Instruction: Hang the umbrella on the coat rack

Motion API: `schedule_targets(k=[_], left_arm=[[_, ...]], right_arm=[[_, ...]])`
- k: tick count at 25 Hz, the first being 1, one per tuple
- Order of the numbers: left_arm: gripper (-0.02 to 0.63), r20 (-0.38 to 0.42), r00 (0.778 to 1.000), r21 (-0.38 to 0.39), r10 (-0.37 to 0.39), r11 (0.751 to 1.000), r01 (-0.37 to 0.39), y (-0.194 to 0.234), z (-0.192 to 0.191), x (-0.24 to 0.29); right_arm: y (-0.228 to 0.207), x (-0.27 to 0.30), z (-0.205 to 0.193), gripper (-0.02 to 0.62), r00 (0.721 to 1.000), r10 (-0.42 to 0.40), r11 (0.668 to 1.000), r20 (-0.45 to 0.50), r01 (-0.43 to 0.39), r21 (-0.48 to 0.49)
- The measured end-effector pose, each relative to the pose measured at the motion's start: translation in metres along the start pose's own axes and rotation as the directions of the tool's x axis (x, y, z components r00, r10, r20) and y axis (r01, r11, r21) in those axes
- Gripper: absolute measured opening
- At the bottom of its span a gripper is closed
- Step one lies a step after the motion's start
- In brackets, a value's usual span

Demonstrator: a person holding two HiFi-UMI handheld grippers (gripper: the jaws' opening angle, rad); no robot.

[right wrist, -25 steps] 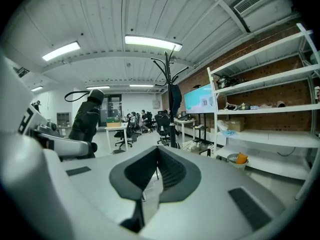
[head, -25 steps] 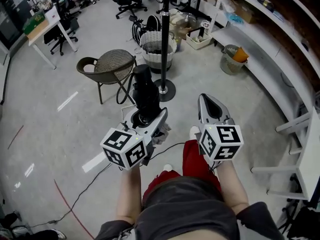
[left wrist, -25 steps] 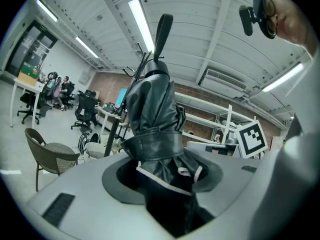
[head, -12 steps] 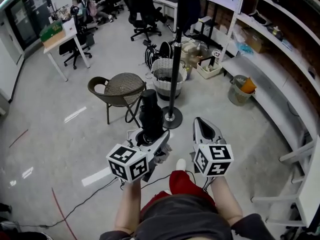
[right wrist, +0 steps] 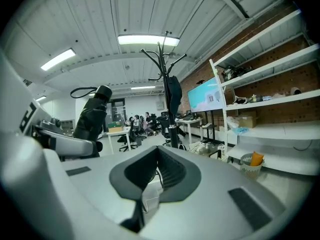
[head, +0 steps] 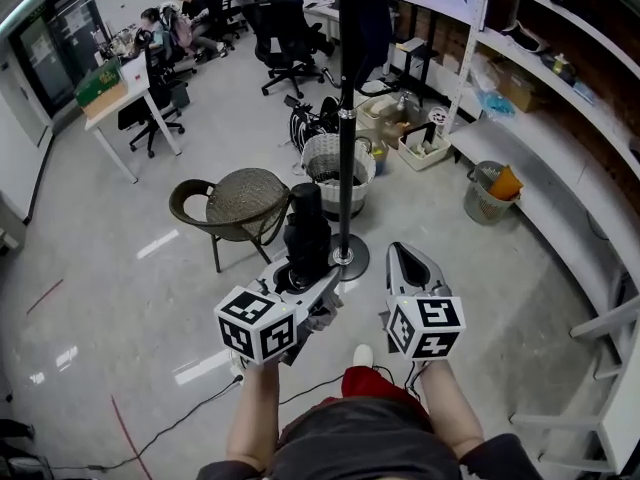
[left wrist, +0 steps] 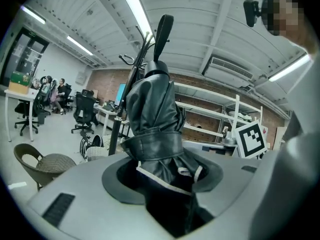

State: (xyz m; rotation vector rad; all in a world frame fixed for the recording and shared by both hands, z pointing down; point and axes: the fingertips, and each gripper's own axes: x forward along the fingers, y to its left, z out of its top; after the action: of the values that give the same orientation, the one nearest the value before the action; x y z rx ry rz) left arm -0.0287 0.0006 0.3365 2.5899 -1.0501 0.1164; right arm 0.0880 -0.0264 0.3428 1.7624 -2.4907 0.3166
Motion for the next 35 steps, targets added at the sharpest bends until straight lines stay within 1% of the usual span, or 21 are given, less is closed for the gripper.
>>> schedule_targets(k=[4,12,20,23,30,35], left_arm=[[0.215,-0.011,1.000,-0.010,-0.019,1.000,0.019,0.020,0.013,0.038],[0.215,-0.027,1.000,-0.024,-0.012,1.000,0.011,0.058,0.037,0.112],[0.215,-0.057,0.998,-0.033,-0.022,0.999,0.020,0.072,0.046,0.170],[0.215,-0.076,0.997,-0.027,-0.022,0.999,0.020,0.073,0.051,0.178],[0.215,-0.085,0.996,-0.007,-0.035,0.999,0.034,0.085,0.057,0.191],[0.216,-0.115,0.990,-0.013,-0.087,0.996,0.086,0.103,0.057,0.202]], right_arm=[[-0.029,0.035,0.010,0.018,1.000,-0.010,1.000,-0.001,0.010,0.003],[-0.078,0.103,0.029,0.018,1.000,0.003,1.000,-0.002,-0.003,0.004],[-0.122,0.141,0.038,0.018,1.000,0.015,0.999,0.006,-0.015,0.031],[-0.125,0.147,0.047,0.018,1.000,0.028,0.999,0.015,-0.028,0.033],[-0.119,0.162,0.058,0.018,0.999,0.042,0.999,0.028,-0.042,-0.014],[-0.112,0.177,0.059,0.018,1.000,0.014,1.000,0.016,-0.013,-0.021]])
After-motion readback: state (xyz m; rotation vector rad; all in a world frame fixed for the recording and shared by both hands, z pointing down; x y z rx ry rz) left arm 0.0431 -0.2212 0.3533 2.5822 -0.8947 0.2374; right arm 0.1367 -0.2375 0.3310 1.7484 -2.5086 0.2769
